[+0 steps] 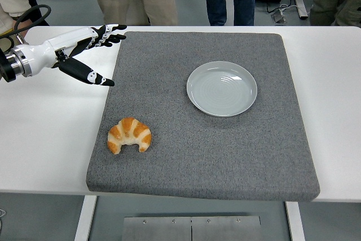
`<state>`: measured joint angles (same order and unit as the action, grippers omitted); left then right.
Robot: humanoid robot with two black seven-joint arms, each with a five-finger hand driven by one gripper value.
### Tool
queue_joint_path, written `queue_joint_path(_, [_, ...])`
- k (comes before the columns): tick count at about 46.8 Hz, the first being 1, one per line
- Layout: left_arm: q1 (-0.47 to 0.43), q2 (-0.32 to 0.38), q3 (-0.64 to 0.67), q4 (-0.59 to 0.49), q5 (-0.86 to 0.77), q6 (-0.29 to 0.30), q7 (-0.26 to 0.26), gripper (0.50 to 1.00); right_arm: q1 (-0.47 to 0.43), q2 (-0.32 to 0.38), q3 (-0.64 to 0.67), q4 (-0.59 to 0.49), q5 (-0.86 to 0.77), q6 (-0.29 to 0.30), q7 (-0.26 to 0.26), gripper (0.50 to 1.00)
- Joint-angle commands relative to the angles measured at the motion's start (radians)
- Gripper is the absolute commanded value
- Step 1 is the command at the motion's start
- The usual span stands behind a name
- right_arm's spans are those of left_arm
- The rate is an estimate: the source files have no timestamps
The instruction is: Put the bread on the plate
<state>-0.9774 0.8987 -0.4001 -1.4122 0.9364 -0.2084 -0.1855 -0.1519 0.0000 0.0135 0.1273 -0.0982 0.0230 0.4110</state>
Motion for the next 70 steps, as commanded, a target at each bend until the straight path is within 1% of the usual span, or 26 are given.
queue_joint_path(1, [-0.007,0.008,0.0,-0.025,0.048,-0.04,-0.002,0.939,0.0,0.0,0.0,0.0,0.0,0.0,0.0,1.0])
queue_joint_path(3, [-0.01,0.009,0.0,-0.039,0.087,-0.051,0.0,0.939,0.0,0.0,0.0,0.0,0.0,0.0,0.0,1.0])
queue_joint_path(6, [-0.015,0.023,-0.003,-0.059,0.174,-0.051,0.0,0.939,0.0,0.0,-0.001,0.0,0.0,0.0,0.0,1.0])
queue_joint_path(9, [-0.011,0.038,-0.005,-0.073,0.22,-0.049,0.0,0.94,0.0,0.0,0.0,0.0,0.0,0.0,0.0,1.0])
queue_joint_path(16, [0.006,0.042,0.004,-0.085,0.225,-0.051,0.0,0.94,0.0,0.0,0.0,0.0,0.0,0.0,0.0,1.0])
queue_joint_path(21, [0.035,0.057,0.033,-0.119,0.229,-0.052,-0.002,0.94,0.0,0.0,-0.001,0.0,0.0,0.0,0.0,1.0])
queue_joint_path(25, [0.057,0.074,0.049,-0.143,0.231,-0.052,-0.02,0.942,0.0,0.0,0.0,0.0,0.0,0.0,0.0,1.0])
queue_joint_path(26, [0.066,0.074,0.052,-0.146,0.231,-0.052,-0.028,0.958,0.0,0.0,0.0,0.0,0.0,0.0,0.0,1.0])
queue_joint_path(27, [0.075,0.074,0.053,-0.148,0.231,-0.052,-0.038,0.972,0.0,0.0,-0.001,0.0,0.0,0.0,0.0,1.0])
queue_joint_path(30, [0.094,0.075,0.058,-0.148,0.234,-0.052,-0.074,0.974,0.0,0.0,0.0,0.0,0.0,0.0,0.0,1.0])
queue_joint_path(36, [0.101,0.074,0.06,-0.148,0.236,-0.051,-0.077,0.971,0.0,0.0,0.0,0.0,0.0,0.0,0.0,1.0])
queue_joint_path(40, [0.101,0.071,0.064,-0.148,0.277,-0.048,-0.077,0.968,0.0,0.0,0.0,0.0,0.0,0.0,0.0,1.0])
queue_joint_path(43, [0.105,0.062,0.066,-0.146,0.323,-0.036,-0.075,0.958,0.0,0.0,0.0,0.0,0.0,0.0,0.0,1.0])
queue_joint_path(45, [0.111,0.055,0.067,-0.145,0.343,-0.013,-0.075,0.958,0.0,0.0,0.0,0.0,0.0,0.0,0.0,1.0])
queue_joint_path(53, [0.135,0.022,0.069,-0.139,0.374,0.04,-0.075,0.958,0.0,0.0,0.0,0.0,0.0,0.0,0.0,1.0])
queue_joint_path(62, [0.17,-0.017,0.069,-0.133,0.381,0.08,-0.074,0.958,0.0,0.0,-0.001,0.0,0.0,0.0,0.0,1.0])
queue_joint_path(68, [0.204,-0.023,0.067,-0.133,0.393,0.086,-0.072,0.958,0.0,0.0,0.0,0.0,0.0,0.0,0.0,1.0])
queue_joint_path(70, [0.212,-0.026,0.067,-0.133,0.407,0.096,-0.074,0.958,0.0,0.0,0.0,0.0,0.0,0.0,0.0,1.0])
